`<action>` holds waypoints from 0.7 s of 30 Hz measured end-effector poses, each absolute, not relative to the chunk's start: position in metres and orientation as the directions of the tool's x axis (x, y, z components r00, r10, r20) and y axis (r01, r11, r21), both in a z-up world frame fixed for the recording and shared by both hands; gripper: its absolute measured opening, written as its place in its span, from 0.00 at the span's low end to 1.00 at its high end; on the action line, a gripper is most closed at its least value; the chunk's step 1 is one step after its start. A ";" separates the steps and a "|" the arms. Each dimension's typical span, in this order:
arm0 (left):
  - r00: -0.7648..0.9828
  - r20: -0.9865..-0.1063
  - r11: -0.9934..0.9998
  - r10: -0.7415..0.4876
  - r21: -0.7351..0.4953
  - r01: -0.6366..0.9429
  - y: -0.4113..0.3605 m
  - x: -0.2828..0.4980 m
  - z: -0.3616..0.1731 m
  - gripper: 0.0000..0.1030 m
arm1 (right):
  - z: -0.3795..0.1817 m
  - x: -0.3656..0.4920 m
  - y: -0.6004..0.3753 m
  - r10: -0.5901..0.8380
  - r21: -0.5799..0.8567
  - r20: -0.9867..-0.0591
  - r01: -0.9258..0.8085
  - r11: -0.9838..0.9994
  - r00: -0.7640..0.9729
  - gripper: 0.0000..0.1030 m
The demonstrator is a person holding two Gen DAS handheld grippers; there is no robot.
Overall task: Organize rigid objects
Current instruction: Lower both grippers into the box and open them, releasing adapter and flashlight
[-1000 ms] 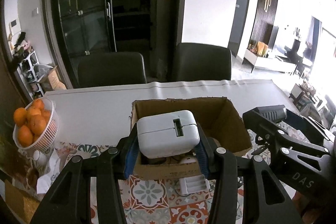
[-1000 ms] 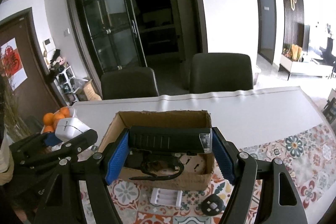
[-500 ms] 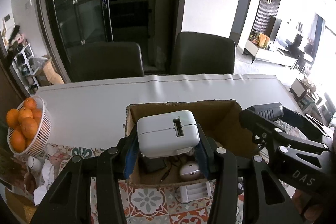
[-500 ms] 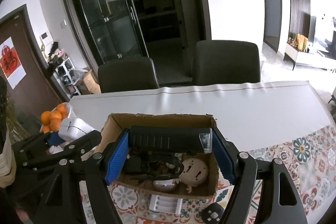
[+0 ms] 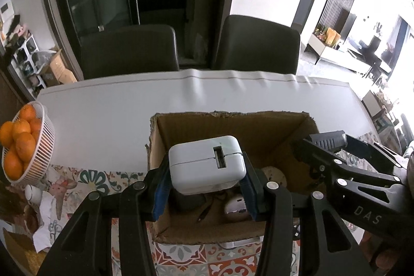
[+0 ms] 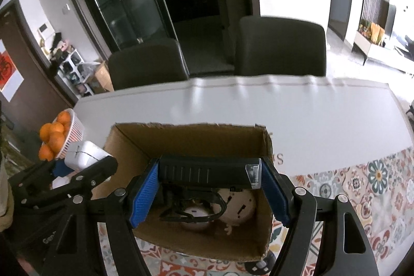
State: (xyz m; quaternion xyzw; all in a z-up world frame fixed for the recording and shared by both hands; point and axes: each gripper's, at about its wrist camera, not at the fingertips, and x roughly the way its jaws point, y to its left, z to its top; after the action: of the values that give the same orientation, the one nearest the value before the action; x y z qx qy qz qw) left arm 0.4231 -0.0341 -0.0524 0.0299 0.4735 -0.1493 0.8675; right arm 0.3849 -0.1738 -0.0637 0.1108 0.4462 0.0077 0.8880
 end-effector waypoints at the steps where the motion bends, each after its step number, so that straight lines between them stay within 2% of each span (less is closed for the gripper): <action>1: 0.499 -0.835 0.954 -0.231 -0.093 0.286 -0.034 0.424 -0.054 0.46 | -0.067 0.387 -0.174 0.118 0.209 -0.798 0.088 0.974 0.590 0.73; 15: 0.388 -0.892 0.951 -0.234 -0.127 0.281 -0.038 0.432 -0.084 0.46 | -0.099 0.398 -0.178 0.138 0.217 -0.867 0.112 0.970 0.480 0.73; 21: 0.440 -0.875 0.956 -0.204 -0.080 0.283 -0.038 0.427 -0.074 0.56 | -0.096 0.394 -0.180 0.127 0.209 -0.867 0.120 0.971 0.481 0.74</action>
State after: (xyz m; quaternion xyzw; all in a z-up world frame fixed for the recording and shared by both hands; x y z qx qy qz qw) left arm 0.4266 -0.0383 -0.0736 0.0389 0.5094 -0.1434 0.8476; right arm 0.3938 -0.1798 -0.0956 0.1214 0.5092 0.0019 0.8520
